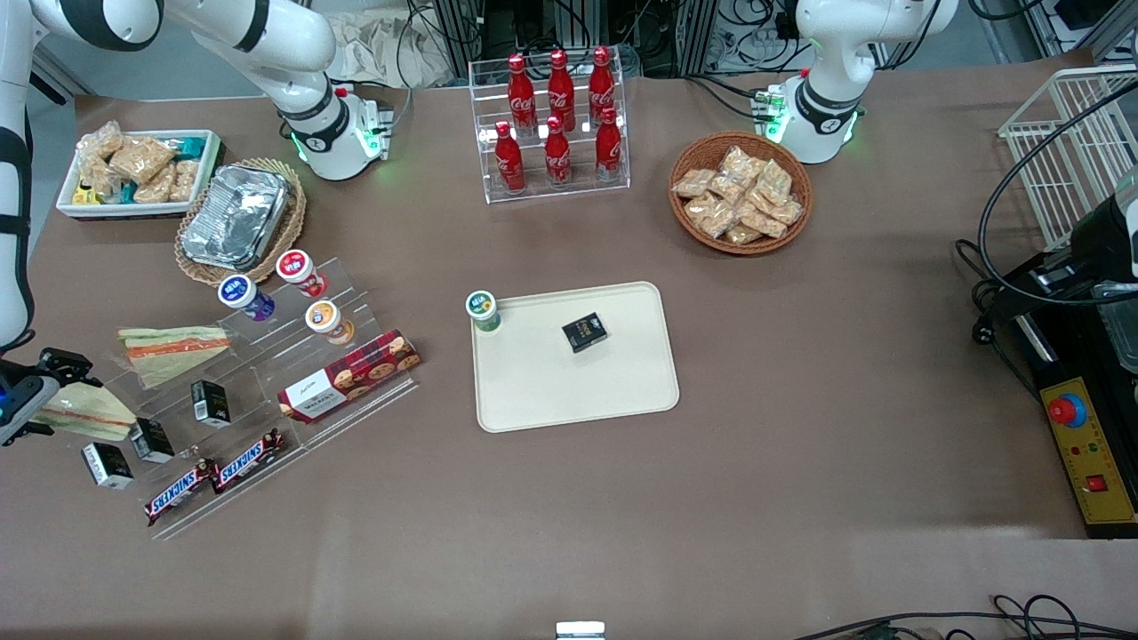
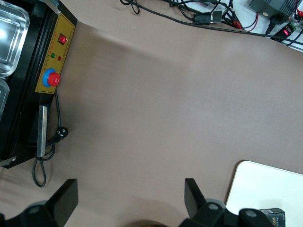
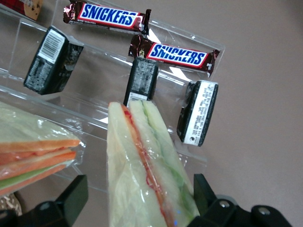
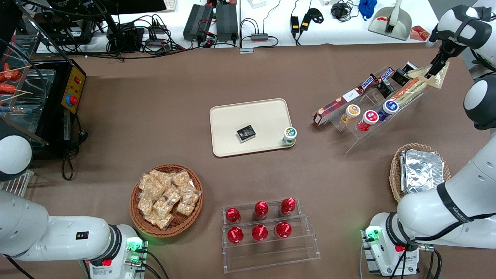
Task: Place sandwich on tray
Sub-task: 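Close the right gripper on the upright wrapped sandwich wedge, then lift the sandwich up out of the acrylic rack with the right gripper, then carry the sandwich over to the cream tray with the right gripper, then lower the sandwich onto the tray beside the black box, then open the right gripper and withdraw it from the sandwich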
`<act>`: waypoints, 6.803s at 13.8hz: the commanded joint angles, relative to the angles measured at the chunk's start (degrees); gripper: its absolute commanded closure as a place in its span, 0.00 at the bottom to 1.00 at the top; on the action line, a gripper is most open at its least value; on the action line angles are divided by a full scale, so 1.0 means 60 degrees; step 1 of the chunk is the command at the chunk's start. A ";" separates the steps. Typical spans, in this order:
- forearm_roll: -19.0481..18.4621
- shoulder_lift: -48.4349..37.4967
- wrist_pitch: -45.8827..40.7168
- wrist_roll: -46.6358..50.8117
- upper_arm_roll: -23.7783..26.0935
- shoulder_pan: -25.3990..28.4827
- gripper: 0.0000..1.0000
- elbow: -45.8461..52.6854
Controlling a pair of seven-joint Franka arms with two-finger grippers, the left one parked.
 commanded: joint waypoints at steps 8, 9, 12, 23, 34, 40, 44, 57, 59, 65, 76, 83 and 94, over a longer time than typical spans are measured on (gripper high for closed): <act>0.0137 -0.0571 -0.0495 -0.0184 0.0036 -0.0099 0.01 0.0114; 0.0152 -0.0542 -0.0539 -0.0155 0.0021 -0.0128 0.01 0.0099; 0.0137 -0.0469 -0.0949 -0.0082 0.0021 -0.0275 0.01 0.0070; 0.0137 0.0322 -0.0818 -0.0199 0.0036 -0.0538 0.24 -0.0033; 0.0181 -0.1198 -0.0949 -0.0636 0.0269 -0.0305 1.00 0.0099; 0.0240 -0.2561 -0.2280 -0.1517 0.0460 0.0996 1.00 0.0099; 0.0225 -0.2798 -0.2561 -0.2550 0.0475 0.2460 1.00 0.0113; 0.1059 -0.1423 -0.1580 -0.2075 0.0475 0.6929 1.00 0.0025; 0.1411 -0.0969 -0.0940 -0.1724 0.0460 0.7545 1.00 0.0040; 0.1280 0.0832 0.1712 -0.0024 0.0431 0.9289 1.00 0.0084; 0.1294 0.2827 0.3767 0.2375 0.0416 1.0286 1.00 0.0275; 0.1265 0.3412 0.4529 0.2877 0.0008 1.0271 1.00 0.0932; -0.0039 0.2509 0.4400 0.3649 -0.0155 1.0272 0.01 0.0160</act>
